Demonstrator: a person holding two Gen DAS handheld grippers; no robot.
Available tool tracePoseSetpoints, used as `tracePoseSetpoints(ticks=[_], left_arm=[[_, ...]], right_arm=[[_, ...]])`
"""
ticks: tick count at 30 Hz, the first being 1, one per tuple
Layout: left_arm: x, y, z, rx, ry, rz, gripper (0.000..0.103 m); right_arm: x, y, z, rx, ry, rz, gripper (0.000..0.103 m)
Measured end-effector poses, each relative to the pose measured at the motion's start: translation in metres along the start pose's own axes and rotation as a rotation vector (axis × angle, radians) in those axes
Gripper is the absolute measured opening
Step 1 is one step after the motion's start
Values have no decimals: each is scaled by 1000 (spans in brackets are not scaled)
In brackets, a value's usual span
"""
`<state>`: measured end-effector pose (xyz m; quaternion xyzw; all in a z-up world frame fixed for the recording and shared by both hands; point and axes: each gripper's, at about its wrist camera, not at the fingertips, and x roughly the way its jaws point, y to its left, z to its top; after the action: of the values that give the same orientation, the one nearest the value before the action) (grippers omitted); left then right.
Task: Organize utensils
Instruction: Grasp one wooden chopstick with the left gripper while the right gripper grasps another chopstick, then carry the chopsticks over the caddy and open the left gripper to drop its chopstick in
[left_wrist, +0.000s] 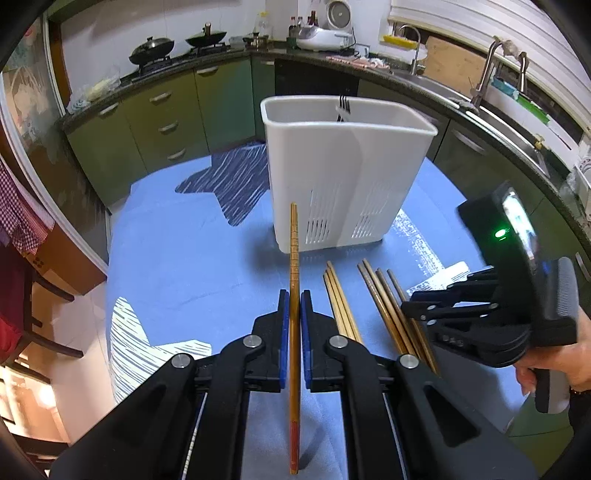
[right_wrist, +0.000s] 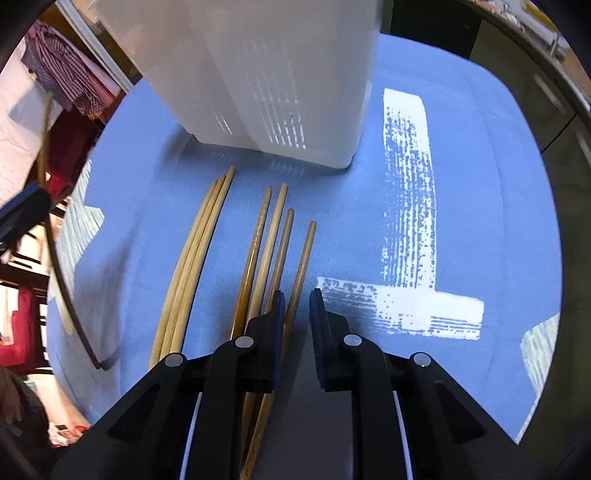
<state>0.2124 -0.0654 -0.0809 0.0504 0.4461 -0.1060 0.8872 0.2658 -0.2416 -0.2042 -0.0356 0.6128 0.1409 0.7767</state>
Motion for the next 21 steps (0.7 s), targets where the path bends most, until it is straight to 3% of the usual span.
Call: tracePoseSetpoints(ticks=[3,4,11,21], left_arm=[[-7,0,-1,8,-20,-6,6],[-8,0,-1,10,-24,-9,6],[-16,3,-4,8,-37,-30,6],[-30,3,-5,14,-69,-56,6]], right_arm=[[2,7,3,-18,4,-50,14],[2,10,3,-29,2,-64,8],[-5,9,7,-12,-18,-41,6],[-83,10,-17,-22,-213,40,6]])
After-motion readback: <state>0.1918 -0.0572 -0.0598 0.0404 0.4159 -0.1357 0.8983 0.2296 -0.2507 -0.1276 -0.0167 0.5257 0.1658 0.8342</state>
